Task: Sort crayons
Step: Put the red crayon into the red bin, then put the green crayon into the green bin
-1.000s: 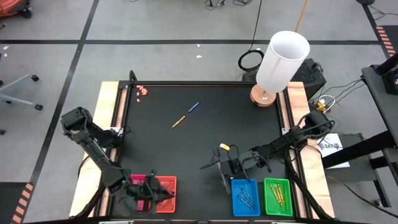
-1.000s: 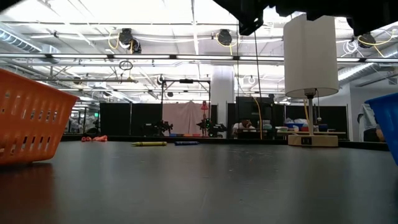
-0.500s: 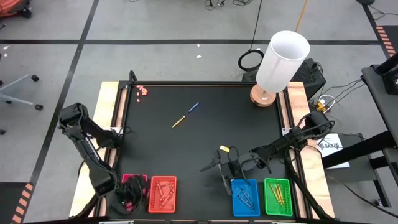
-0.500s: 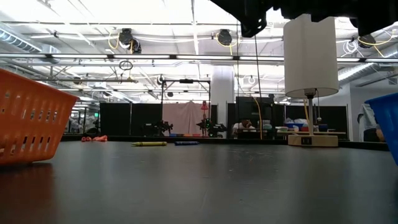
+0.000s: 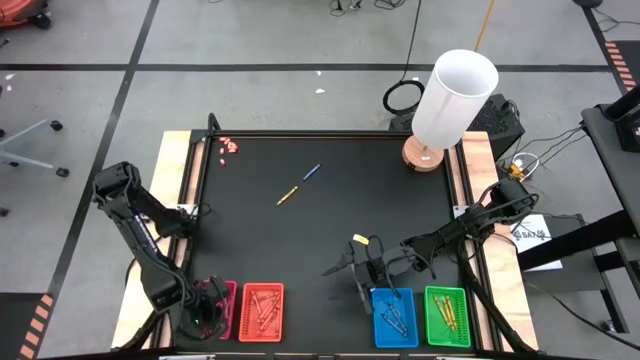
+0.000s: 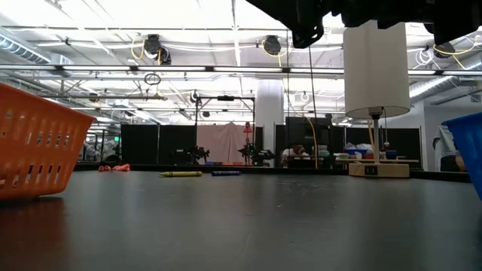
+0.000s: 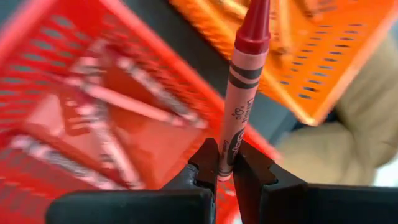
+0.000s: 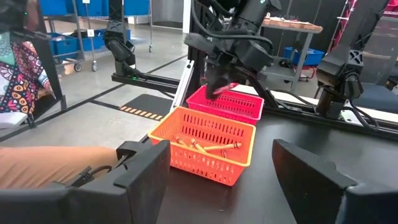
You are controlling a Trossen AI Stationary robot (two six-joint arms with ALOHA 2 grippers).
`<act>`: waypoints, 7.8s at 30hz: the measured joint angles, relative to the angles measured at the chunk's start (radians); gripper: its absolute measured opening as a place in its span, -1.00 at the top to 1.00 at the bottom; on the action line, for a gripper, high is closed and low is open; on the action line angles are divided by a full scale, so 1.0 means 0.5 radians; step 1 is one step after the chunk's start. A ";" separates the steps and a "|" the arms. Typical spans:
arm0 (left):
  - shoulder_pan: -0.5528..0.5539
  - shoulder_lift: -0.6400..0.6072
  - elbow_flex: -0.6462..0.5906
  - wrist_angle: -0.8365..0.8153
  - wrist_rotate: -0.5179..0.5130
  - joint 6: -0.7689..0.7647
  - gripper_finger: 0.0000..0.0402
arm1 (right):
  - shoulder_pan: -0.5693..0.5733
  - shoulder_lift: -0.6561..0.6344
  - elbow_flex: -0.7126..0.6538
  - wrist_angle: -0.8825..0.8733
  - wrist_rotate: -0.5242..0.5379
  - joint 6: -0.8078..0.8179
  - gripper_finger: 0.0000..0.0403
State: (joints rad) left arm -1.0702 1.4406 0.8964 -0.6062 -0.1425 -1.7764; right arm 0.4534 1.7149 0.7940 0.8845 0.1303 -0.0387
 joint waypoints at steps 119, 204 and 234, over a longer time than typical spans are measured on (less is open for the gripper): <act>2.316 0.053 -0.537 1.169 -0.733 2.997 -0.12 | -0.124 0.027 0.002 -0.604 0.313 0.046 -0.32; 1.532 -0.386 -0.673 2.044 -0.568 3.794 0.91 | 0.041 -0.024 0.020 -0.307 0.519 -0.204 -0.32; 1.022 -0.312 -0.476 1.919 -0.814 3.772 0.91 | 0.418 -0.185 0.628 -1.050 1.505 -1.172 -0.32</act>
State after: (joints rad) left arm -0.5591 1.2847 0.6582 0.3534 -0.5496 0.1097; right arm 0.6625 1.6226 1.1080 0.3593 0.8829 -0.6247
